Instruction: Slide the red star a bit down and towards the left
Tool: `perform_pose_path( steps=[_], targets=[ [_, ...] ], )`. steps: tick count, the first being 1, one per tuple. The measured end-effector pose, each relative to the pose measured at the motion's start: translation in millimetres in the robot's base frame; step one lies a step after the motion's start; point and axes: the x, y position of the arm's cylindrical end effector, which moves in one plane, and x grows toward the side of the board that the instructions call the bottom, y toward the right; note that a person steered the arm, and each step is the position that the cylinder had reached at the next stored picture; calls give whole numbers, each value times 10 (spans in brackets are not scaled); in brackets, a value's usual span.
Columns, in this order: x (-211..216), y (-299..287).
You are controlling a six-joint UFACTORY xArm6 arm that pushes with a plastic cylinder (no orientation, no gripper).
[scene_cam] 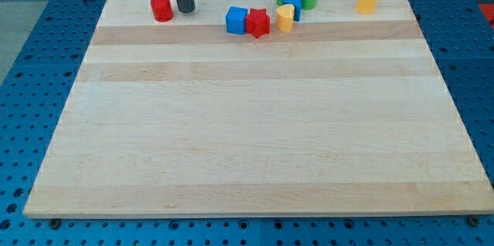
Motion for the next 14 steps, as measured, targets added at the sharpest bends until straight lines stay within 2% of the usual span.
perform_pose_path(
  steps=[1,3,4,5,6,7,8,10,11,14],
  targets=[
    [4,-227],
    [-299,-663],
    [-285,-636],
    [-34,-372],
    [-29,-212],
    [-271,156],
    [-296,524],
    [-157,1336],
    [33,1598],
    [856,1563]
  ],
)
